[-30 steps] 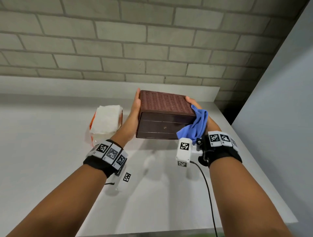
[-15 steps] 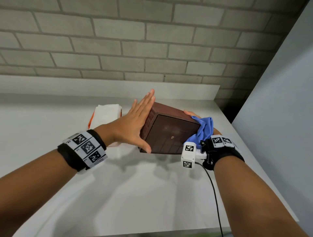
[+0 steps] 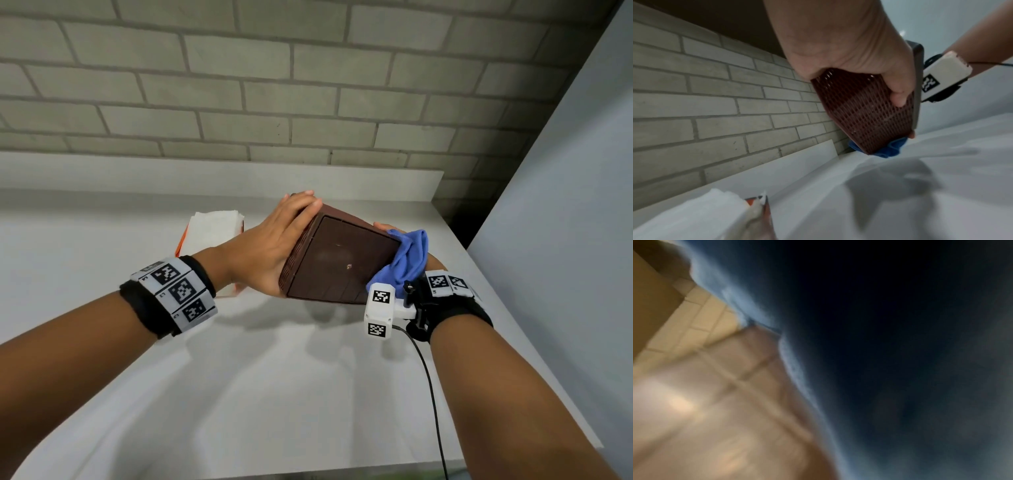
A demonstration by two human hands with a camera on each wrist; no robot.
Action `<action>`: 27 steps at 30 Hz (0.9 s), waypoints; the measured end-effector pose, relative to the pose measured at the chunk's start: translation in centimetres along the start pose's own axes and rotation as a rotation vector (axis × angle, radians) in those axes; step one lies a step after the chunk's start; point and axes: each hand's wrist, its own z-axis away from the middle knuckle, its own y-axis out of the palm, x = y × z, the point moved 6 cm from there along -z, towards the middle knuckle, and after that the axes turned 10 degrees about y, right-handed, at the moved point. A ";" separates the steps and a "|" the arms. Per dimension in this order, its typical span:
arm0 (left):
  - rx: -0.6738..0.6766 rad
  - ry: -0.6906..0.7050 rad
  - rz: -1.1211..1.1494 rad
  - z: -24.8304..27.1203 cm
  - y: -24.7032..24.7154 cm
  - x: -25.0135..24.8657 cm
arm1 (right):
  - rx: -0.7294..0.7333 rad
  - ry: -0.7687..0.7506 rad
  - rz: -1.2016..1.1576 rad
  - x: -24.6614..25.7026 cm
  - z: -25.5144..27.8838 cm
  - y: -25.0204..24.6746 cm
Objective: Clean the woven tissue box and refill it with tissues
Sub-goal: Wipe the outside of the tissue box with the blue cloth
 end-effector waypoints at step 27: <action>-0.463 -0.613 0.596 3.4 3.6 3.2 | 0.537 -0.417 1.221 -0.8 2.6 9.0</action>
